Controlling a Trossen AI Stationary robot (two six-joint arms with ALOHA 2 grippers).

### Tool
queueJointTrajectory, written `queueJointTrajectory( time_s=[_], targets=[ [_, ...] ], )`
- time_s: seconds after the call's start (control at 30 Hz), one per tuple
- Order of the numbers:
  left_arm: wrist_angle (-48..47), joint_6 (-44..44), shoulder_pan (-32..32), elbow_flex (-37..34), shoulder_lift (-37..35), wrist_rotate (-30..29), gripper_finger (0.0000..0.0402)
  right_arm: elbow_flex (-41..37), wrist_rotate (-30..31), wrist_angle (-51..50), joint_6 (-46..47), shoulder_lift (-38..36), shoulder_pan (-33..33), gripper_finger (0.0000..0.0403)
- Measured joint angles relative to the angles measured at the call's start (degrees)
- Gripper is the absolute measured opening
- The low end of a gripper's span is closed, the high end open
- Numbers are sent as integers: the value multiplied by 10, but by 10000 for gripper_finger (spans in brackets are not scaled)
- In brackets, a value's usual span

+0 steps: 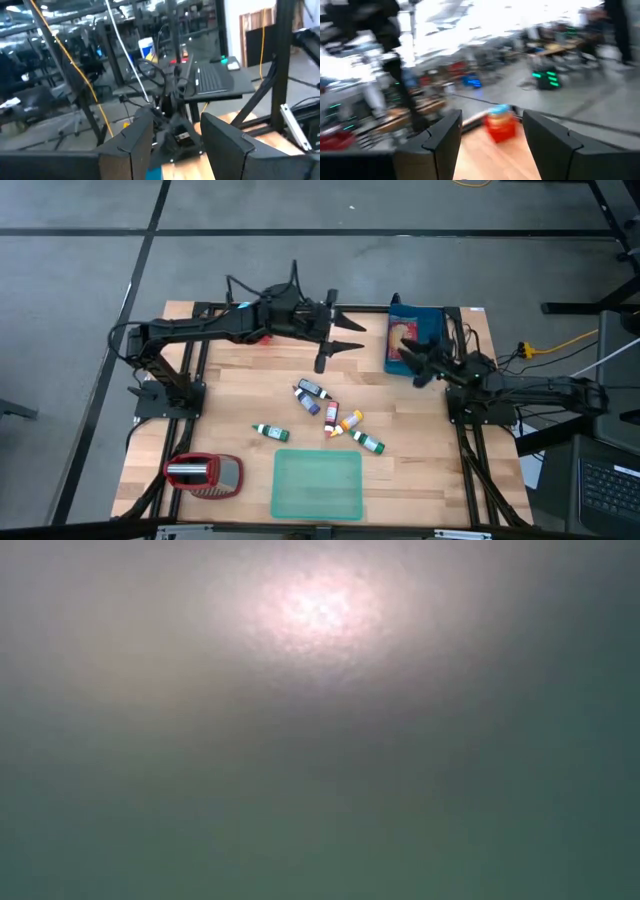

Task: Pick & Place Food Item
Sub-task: Put the left green food coloring bottle into the green bin

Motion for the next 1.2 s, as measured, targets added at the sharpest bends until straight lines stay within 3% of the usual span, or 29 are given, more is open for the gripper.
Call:
queueJointTrajectory(
  time_s=[0.13, 0.27, 0.47, 0.6, 0.77, 0.87, 0.97, 1.2],
  targets=[
    [19, -11, -10, -21, -24, -1, 161, 0, -26, 10, -35, 0, 32, 211],
    [108, -50, -25, -122, -73, -20, 161, 6, -30, 10, -53, 4, 57, 211],
    [256, -66, -66, -358, -203, -169, 161, 38, -43, 14, -78, 16, 99, 211],
    [299, -90, -111, -501, -279, -257, 161, 50, -43, 13, -93, 32, 131, 211],
    [358, -125, -182, -627, -311, -361, 161, 77, -32, 13, -82, 87, 157, 210],
    [412, -116, -215, -667, -311, -420, 161, 99, 4, 12, -76, 149, 174, 210],
    [402, -99, -232, -679, -312, -460, 161, 128, 35, 11, -76, 221, 187, 210],
    [345, -87, -242, -680, -311, -475, 161, 208, 36, 11, -101, 353, 188, 210]
  ],
)
